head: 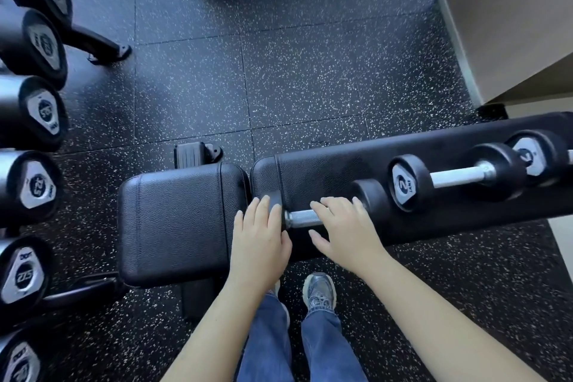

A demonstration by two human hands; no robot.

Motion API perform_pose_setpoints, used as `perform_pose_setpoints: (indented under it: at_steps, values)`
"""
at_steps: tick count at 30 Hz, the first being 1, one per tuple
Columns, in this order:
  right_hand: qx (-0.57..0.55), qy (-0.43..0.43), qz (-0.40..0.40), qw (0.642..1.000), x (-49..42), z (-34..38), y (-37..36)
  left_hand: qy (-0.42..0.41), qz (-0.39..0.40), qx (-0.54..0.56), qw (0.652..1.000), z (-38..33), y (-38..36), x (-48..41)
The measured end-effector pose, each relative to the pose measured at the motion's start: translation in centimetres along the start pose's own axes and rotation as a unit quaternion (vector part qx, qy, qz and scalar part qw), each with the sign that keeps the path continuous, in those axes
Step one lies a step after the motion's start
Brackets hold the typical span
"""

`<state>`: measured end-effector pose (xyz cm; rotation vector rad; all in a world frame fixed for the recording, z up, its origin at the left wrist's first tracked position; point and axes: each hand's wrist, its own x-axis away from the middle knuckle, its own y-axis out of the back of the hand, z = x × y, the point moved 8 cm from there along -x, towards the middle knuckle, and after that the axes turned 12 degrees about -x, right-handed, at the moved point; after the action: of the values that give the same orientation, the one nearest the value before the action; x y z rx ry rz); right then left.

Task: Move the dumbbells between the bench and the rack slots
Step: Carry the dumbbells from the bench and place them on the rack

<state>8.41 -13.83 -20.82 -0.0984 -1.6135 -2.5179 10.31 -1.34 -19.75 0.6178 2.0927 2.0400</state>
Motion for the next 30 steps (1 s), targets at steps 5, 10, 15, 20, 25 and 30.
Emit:
perform_pose_setpoints:
  at_steps: [5, 10, 15, 20, 25, 30]
  values:
    - [-0.002, -0.021, 0.043, 0.999, -1.2, -1.6, -3.5, -0.028, 0.02, 0.004, 0.999, -0.4, -2.6, -0.7]
    - [-0.004, -0.026, 0.085, 0.996, -2.4, -3.6, -5.8, -0.04, 0.023, 0.004, 0.999, -1.2, -4.1, -1.6]
    - [-0.03, 0.008, 0.106, 0.994, -2.7, -4.7, -7.0, -0.042, 0.024, 0.007, 0.999, -1.0, -5.4, -2.1]
    - [-0.053, 0.005, 0.176, 0.983, -3.2, -5.0, -8.4, -0.052, 0.014, 0.008, 0.999, -1.0, -6.2, -1.9]
    - [-0.087, 0.009, 0.226, 0.97, -4.1, -4.8, -8.8, -0.048, -0.001, 0.027, 0.998, -1.0, -6.3, -1.7]
    - [-0.084, -0.002, 0.274, 0.958, -4.8, -4.5, -9.5, -0.069, -0.012, 0.046, 0.997, -0.9, -6.4, -1.7]
